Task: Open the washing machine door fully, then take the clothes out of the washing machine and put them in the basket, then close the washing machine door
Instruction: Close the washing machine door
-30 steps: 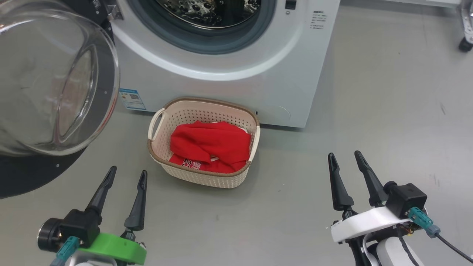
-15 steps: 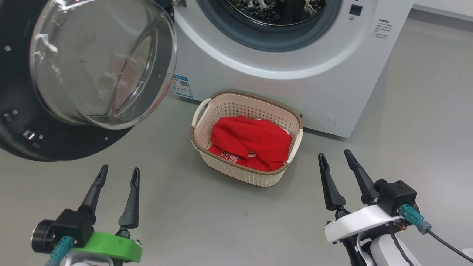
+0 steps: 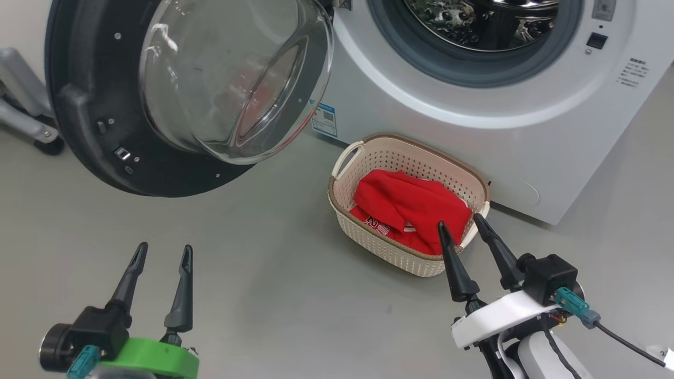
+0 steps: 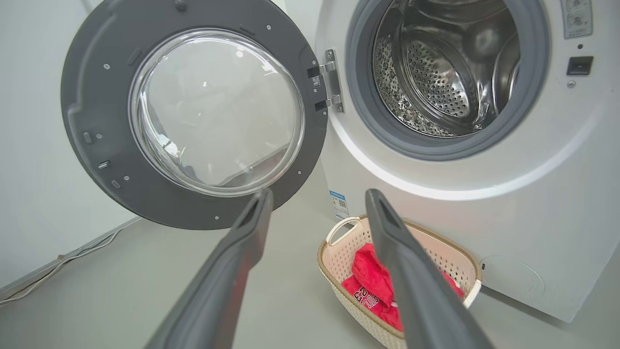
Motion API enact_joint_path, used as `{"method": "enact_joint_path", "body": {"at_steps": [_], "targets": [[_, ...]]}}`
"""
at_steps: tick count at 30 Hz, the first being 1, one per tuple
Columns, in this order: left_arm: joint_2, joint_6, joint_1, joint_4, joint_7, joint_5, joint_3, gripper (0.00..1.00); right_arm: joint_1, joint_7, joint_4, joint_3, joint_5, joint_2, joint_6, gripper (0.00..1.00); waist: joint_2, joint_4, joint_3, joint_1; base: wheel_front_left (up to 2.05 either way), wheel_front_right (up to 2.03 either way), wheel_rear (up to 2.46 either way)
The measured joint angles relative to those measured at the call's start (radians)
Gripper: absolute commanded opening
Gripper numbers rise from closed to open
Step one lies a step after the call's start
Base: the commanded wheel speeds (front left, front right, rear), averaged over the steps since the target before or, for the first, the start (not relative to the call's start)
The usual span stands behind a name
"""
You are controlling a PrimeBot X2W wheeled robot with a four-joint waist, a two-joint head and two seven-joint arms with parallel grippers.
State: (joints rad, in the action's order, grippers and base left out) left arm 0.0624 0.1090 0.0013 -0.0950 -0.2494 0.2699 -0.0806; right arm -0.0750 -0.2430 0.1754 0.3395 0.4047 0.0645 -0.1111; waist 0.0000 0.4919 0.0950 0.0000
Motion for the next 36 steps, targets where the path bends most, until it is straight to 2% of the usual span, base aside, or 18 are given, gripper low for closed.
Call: {"method": "enact_joint_path", "body": {"at_steps": [9,36], "targets": [[-0.001,-0.003,0.021,0.014,0.000,0.000,0.017,1.00,-0.023,0.003,0.015,0.028,0.000,0.000,-0.002,1.00,0.0000,0.045,-0.007,0.0000,0.00,0.00,0.00],[-0.005,-0.003,0.030,0.033,0.000,-0.016,0.021,1.00,-0.039,0.009,0.037,0.030,0.008,0.000,-0.002,1.00,0.0000,0.048,-0.007,0.0000,0.00,0.00,0.00]]}}
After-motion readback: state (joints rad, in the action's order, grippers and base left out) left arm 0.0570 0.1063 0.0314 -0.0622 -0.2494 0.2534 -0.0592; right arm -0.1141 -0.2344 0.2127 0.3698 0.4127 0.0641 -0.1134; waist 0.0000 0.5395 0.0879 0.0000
